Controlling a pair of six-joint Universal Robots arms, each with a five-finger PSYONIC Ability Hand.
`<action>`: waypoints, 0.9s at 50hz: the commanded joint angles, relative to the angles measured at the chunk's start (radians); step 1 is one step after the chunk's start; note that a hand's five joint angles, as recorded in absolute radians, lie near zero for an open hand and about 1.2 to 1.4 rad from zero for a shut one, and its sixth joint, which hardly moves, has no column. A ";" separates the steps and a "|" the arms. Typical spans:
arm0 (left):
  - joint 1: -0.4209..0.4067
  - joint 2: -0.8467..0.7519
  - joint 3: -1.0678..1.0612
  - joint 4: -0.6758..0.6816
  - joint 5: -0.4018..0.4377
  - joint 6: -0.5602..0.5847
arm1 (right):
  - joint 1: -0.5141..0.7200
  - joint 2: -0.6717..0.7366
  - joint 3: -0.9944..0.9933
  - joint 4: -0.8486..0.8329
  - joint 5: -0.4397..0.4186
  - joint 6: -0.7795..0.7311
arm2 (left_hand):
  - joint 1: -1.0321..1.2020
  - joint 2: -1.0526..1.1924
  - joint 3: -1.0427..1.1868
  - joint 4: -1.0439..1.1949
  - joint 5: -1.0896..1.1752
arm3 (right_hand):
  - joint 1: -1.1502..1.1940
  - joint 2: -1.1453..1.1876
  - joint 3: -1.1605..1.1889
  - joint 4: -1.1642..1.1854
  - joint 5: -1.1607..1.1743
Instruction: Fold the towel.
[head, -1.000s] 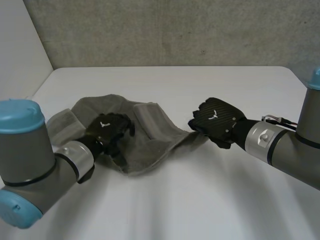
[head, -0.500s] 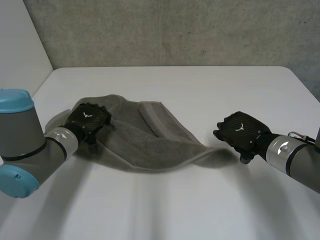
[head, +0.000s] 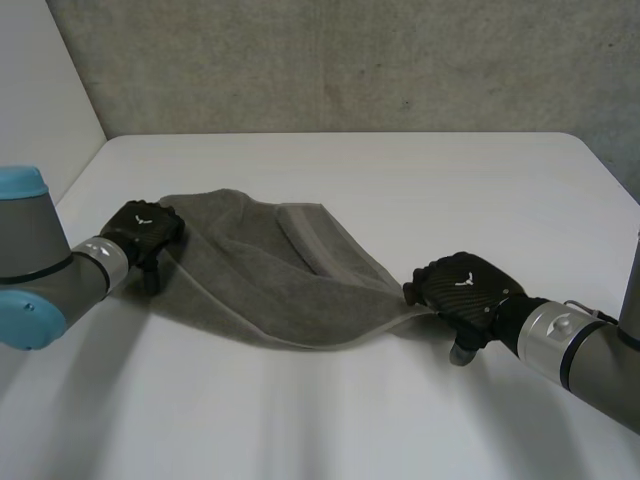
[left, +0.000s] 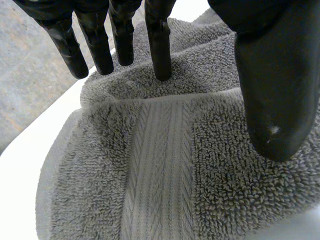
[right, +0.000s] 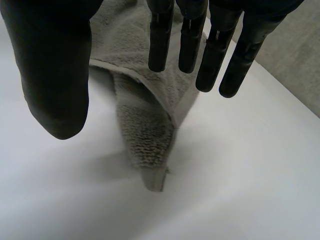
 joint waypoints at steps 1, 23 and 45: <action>-0.001 -0.049 0.066 -0.043 -0.001 0.000 | 0.006 0.000 0.012 -0.006 0.001 -0.004 | 0.008 0.008 0.002 0.004 0.039 | -0.027 -0.042 -0.035 -0.035 -0.001; -0.003 -0.020 0.074 -0.132 0.001 0.000 | -0.002 0.021 0.021 -0.040 0.001 0.019 | 0.968 0.968 0.963 0.964 1.000 | 0.014 -0.001 0.006 0.006 0.040; 0.045 0.053 -0.027 -0.129 -0.002 0.001 | 0.000 0.031 0.021 -0.046 0.001 0.031 | 0.469 0.469 0.463 0.465 0.500 | 0.014 -0.001 0.006 0.006 0.040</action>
